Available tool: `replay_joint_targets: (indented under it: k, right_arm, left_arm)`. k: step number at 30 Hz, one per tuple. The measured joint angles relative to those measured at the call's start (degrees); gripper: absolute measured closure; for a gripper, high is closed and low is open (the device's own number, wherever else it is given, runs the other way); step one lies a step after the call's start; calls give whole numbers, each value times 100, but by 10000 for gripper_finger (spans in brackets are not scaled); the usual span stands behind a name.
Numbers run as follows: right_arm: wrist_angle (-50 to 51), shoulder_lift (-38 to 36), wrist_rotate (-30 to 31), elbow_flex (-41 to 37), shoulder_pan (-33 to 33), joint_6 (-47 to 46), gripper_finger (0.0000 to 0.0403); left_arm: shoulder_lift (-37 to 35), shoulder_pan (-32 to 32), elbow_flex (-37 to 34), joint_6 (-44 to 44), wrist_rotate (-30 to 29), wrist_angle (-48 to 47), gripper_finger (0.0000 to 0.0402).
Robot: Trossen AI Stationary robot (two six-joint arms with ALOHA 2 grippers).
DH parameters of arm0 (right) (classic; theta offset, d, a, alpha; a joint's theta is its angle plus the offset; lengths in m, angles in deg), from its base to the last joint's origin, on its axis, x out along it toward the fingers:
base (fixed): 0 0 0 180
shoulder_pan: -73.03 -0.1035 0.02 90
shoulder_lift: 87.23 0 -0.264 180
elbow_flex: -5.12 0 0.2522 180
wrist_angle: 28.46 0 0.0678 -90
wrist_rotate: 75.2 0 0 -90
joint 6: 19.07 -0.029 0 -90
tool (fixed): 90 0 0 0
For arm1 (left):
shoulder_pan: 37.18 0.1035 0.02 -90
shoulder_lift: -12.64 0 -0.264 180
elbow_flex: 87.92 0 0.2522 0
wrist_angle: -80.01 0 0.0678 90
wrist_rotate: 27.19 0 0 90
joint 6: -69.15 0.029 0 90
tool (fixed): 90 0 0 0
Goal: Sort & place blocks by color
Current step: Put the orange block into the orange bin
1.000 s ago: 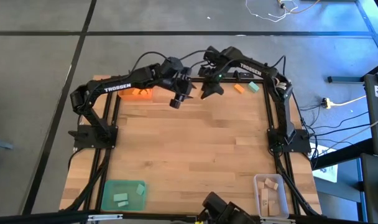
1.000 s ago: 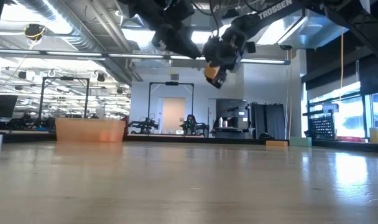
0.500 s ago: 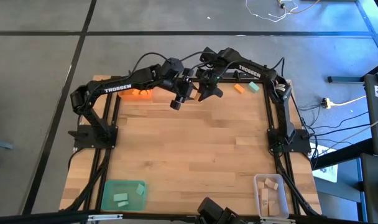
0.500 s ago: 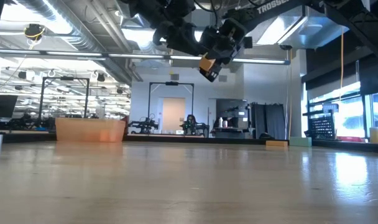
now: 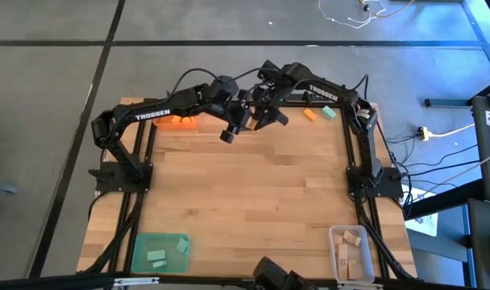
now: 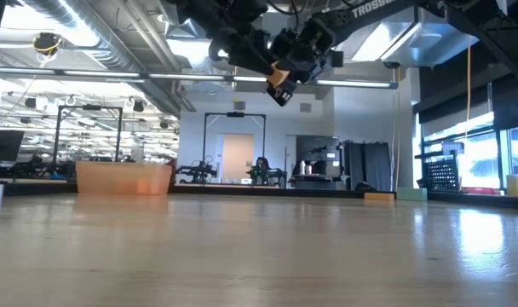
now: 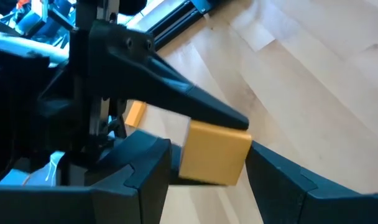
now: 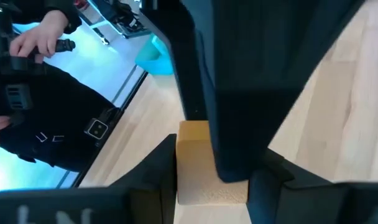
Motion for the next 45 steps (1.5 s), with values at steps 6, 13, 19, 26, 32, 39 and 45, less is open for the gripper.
replay_joint_targets:
  k: [6, 13, 19, 26, 32, 39, 45]
  right_arm:
    - [-120, 0, -60, -1, -36, 0, 274]
    - [-121, 0, -154, -1, -33, -4, 274]
    - [-99, 0, -151, -2, -33, -152, 274]
    - [-91, 0, 13, -2, 64, -410, 178]
    - [-37, 0, 694, -2, 348, -442, 164]
    - [29, -214, 2166, -1, 814, -863, 163]
    - [44, -539, 3900, -1, 990, -1352, 163]
  left_arm:
    - [0, -103, 0, 37, -58, 0, 208]
    - [0, -205, 2, 147, -449, -6, 270]
    - [0, -295, 4, 111, -641, -31, 276]
    - [0, -266, 7, -203, -939, -272, 276]
    - [-53, -139, 7, -312, -1277, -549, 276]
    - [-249, 340, 4, -890, -2377, -1145, 276]
    - [-304, 1226, 4, -2413, -3230, -2372, 276]
